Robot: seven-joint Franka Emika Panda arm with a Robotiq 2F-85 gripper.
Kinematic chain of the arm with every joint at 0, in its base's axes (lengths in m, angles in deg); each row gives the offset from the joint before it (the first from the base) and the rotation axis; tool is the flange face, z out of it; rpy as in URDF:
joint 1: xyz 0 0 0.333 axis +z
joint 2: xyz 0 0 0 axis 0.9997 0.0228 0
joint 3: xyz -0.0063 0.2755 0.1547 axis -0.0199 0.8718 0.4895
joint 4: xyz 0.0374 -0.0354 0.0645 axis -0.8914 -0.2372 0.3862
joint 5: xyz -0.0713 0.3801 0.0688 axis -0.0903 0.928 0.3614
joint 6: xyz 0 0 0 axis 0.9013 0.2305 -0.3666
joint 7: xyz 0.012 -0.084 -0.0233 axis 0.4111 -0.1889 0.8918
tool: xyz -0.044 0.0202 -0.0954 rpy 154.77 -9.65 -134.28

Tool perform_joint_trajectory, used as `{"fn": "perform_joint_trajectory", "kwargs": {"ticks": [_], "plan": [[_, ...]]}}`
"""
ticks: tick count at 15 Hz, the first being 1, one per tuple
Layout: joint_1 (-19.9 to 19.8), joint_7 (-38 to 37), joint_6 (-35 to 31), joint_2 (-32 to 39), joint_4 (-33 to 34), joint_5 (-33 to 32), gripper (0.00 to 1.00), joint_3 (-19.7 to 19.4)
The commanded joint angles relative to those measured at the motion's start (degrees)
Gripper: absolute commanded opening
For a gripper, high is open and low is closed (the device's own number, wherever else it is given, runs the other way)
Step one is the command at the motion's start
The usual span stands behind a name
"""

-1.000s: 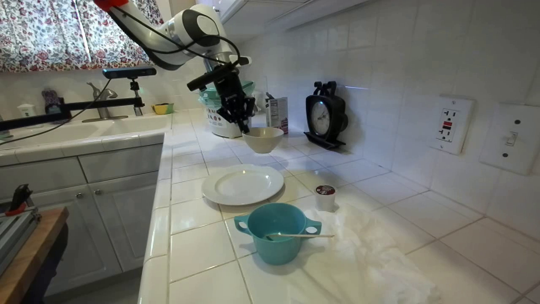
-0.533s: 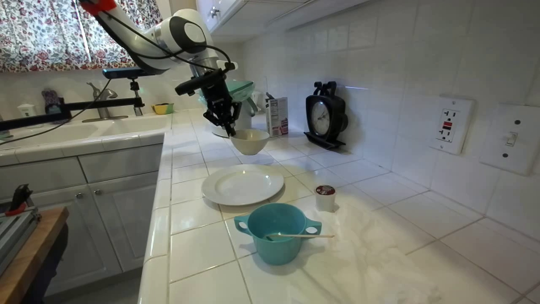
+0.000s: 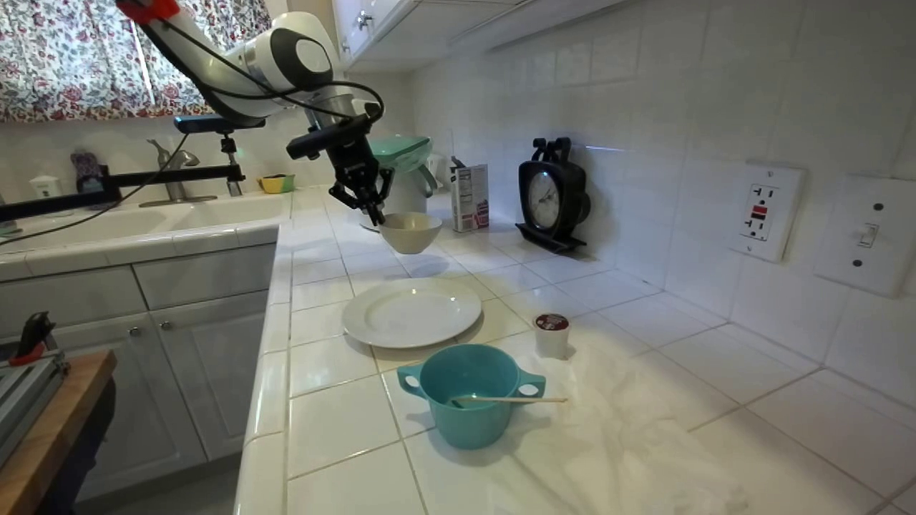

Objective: Move the bowl to the front

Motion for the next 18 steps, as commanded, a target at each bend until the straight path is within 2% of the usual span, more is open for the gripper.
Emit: {"fn": "perform_joint_trajectory", "kwargs": {"ticks": [1,8,18], "plan": [[-1.11,6.83,-2.82,-2.09,-2.88,0.24,0.02,1.60],[-1.34,13.95,-5.21,-1.64,-3.76,0.16,0.02,3.76],[-1.19,18.32,-11.62,0.81,-4.97,-1.60,0.02,3.83]]}}
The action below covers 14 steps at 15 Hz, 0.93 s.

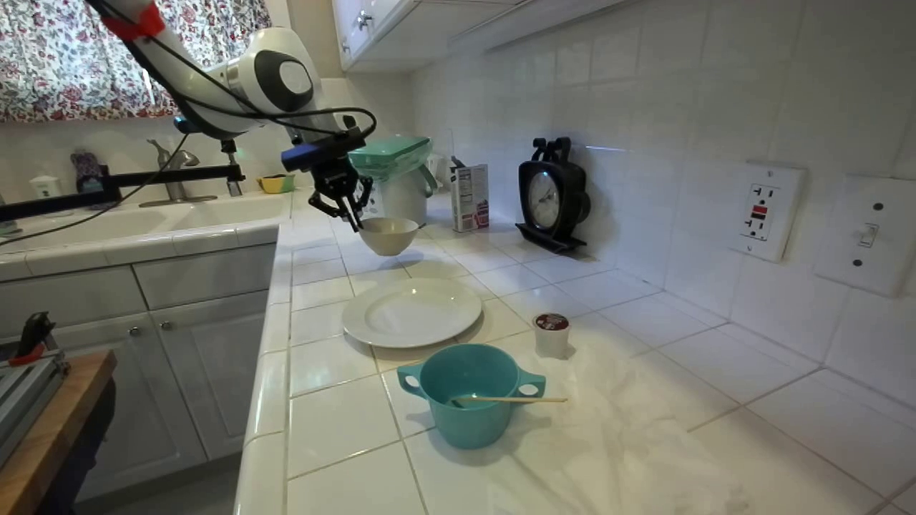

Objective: Move the bowl to the front

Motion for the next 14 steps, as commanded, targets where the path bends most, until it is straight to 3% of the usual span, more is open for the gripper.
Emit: {"fn": "perform_joint_trajectory", "kwargs": {"ticks": [1,14], "plan": [[-0.95,4.33,-4.19,0.72,-0.62,-1.60,0.02,0.23],[-0.50,1.70,-10.41,4.25,0.27,-12.16,0.02,-2.49]]}}
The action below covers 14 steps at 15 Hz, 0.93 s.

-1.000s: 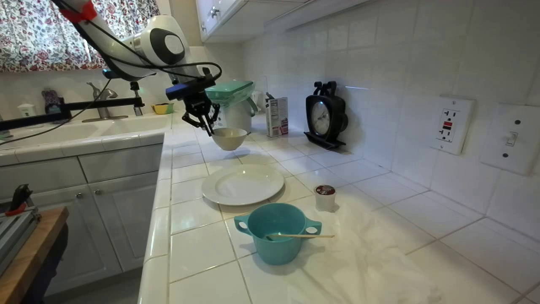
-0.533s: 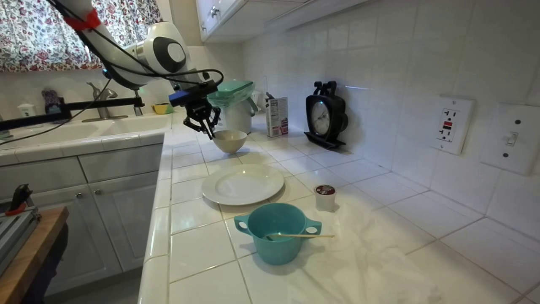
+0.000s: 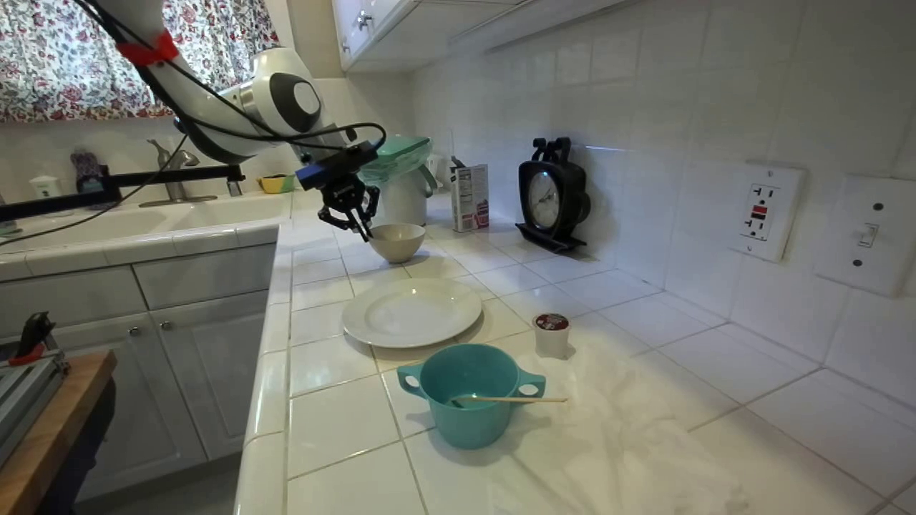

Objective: Move the bowl to the front

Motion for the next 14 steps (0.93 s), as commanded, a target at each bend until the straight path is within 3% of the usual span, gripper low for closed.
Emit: {"fn": "perform_joint_trajectory", "kwargs": {"ticks": [1,6,7,9,14], "plan": [[-0.39,1.42,-2.81,0.87,0.43,-3.06,0.02,-0.25],[-0.71,1.61,-3.62,1.51,0.56,-4.75,0.02,-0.03],[-0.78,1.65,-3.73,1.53,0.56,-4.72,0.32,0.04],[-1.15,2.26,-3.64,1.41,0.54,-4.09,0.40,0.48],[-3.34,5.37,-1.55,0.19,0.33,-0.49,0.78,3.11]]}}
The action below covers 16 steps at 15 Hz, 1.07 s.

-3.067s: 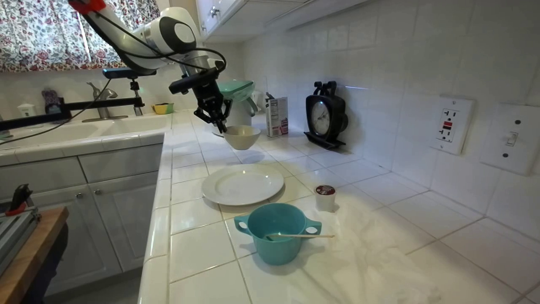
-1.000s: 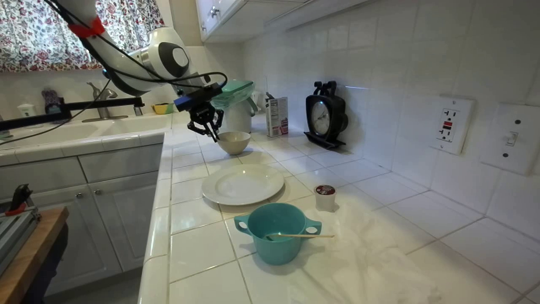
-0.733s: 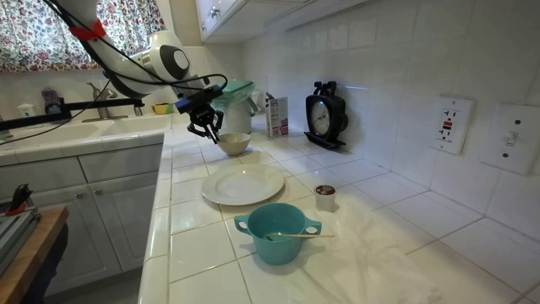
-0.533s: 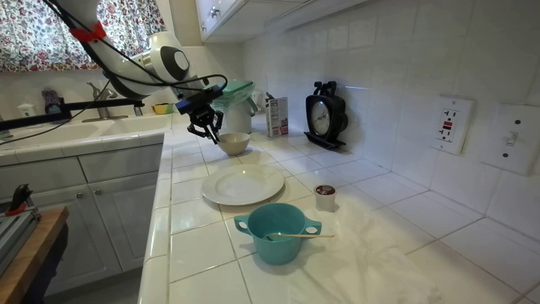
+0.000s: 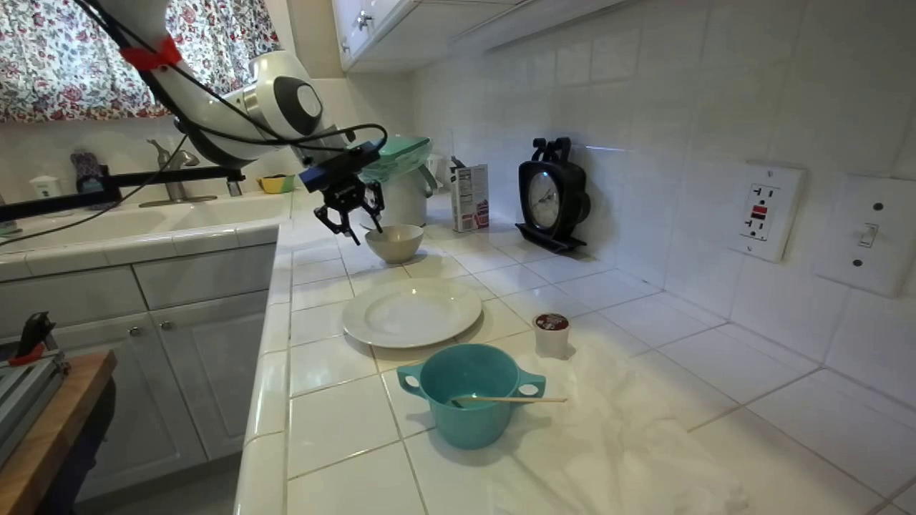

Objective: Move the bowl to the front

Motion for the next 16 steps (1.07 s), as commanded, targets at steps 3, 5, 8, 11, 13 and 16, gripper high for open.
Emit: {"fn": "perform_joint_trajectory", "kwargs": {"ticks": [3,5,8,11,13,16], "plan": [[-6.21,9.13,3.87,-2.45,-0.26,8.18,0.99,6.74],[-7.00,10.35,5.33,-4.38,0.32,11.61,1.00,7.12],[-7.12,9.14,10.67,-7.79,2.82,16.89,1.00,5.87],[-6.10,6.18,24.93,-10.27,7.59,20.04,1.00,3.33],[-5.76,4.70,34.90,-10.81,11.21,19.79,1.00,1.57],[-6.01,3.09,46.69,-9.72,15.44,19.50,1.00,-0.28]]}}
